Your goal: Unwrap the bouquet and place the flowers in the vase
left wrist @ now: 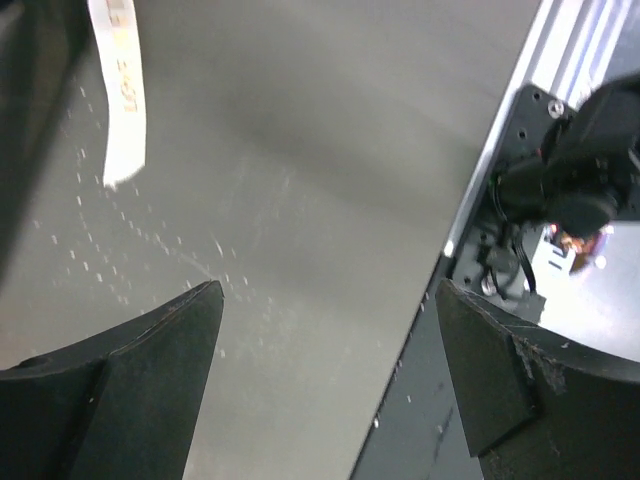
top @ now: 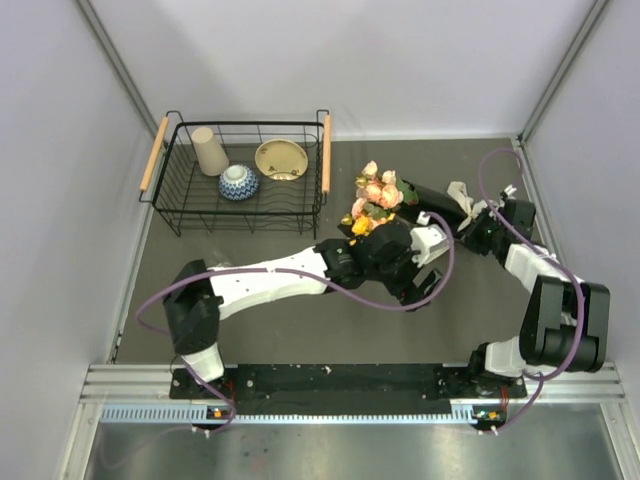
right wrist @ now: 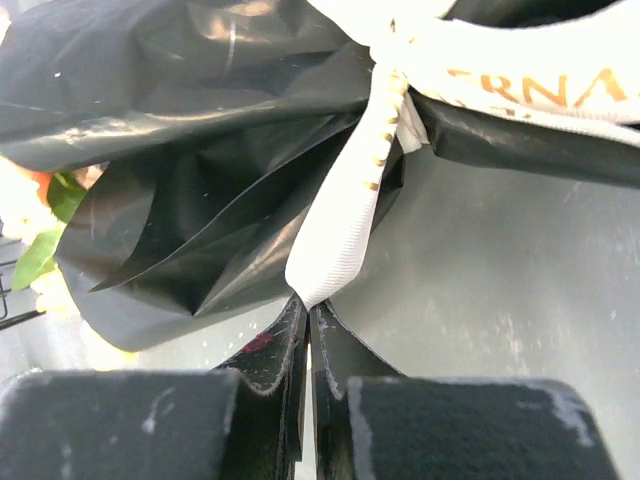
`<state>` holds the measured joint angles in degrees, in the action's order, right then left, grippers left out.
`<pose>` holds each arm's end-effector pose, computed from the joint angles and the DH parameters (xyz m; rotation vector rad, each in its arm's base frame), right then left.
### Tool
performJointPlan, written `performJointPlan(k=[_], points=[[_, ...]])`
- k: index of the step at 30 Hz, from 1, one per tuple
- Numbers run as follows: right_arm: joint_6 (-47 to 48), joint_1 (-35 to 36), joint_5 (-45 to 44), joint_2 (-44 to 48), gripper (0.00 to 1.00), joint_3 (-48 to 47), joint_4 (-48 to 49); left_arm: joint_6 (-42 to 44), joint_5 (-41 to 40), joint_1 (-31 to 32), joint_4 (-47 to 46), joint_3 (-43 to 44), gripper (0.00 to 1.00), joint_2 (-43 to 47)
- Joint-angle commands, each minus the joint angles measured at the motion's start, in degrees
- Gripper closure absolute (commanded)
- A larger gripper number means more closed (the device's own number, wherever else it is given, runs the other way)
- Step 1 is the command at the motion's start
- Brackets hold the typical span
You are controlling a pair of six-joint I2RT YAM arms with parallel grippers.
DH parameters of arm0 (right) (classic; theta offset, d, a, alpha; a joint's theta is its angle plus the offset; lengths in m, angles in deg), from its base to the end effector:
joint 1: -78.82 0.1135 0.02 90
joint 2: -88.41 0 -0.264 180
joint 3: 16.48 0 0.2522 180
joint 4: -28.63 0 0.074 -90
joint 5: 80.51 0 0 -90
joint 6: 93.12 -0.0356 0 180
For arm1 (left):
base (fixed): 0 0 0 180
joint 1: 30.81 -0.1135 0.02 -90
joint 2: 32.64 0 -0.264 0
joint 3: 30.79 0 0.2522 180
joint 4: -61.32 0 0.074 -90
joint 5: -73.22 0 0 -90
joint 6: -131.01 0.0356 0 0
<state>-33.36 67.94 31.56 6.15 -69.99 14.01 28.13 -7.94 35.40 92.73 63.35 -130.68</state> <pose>0.2808 -0.0403 0.1803 0.6352 2.2513 0.6170 0.1554 -0.3661 0.2946 1.1336 2.0489 -0.9098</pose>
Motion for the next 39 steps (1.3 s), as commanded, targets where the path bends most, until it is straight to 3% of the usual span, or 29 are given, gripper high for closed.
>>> performJointPlan(k=[1,6,11,14,17,23,27,30,35,36,38,39], points=[[0.6,0.6,-1.3,6.1,1.0,1.2,-8.1,4.1,-2.5,0.1,-1.4,9.2,0.07,-7.2],[0.6,0.7,2.1,8.7,1.0,1.7,-12.2,7.8,-3.6,-0.4,1.6,22.2,0.1,-18.1],[-0.4,0.7,5.0,12.4,1.0,2.2,-14.9,8.1,-6.6,-1.6,2.7,28.9,0.04,-24.1],[-1.7,0.7,5.3,15.4,1.0,2.9,-15.9,7.3,-6.2,-2.9,1.3,29.5,0.04,-26.8],[-2.9,0.7,6.1,17.0,1.0,3.3,-16.4,6.4,-3.3,-4.4,0.4,30.6,0.14,-28.9],[-3.8,0.7,8.1,16.8,1.0,3.7,-16.4,5.8,-2.7,-5.3,-1.4,33.0,0.14,-32.6],[-4.0,0.7,8.1,18.0,1.0,4.0,-16.8,4.9,-2.4,-5.5,-1.8,34.8,0.36,-34.7],[-4.2,0.7,8.0,19.0,1.0,4.2,-17.4,4.4,-0.8,-5.7,-2.0,35.9,0.38,-35.6],[-4.0,0.7,6.3,20.1,1.0,3.4,-18.2,3.4,1.9,-5.5,-2.4,34.6,0.68,-34.7],[-3.8,0.7,5.6,20.1,0.98,2.8,-19.0,3.2,2.2,-5.6,-2.4,34.1,0.76,-34.3],[-2.5,0.5,2.4,20.0,0.81,0.3,-20.4,2.3,2.7,-5.6,-3.2,32.0,1.0,-33.0],[-2.3,0.5,1.2,19.9,0.76,-0.8,-20.9,1.9,2.8,-5.6,-3.8,31.2,1.0,-32.6]])
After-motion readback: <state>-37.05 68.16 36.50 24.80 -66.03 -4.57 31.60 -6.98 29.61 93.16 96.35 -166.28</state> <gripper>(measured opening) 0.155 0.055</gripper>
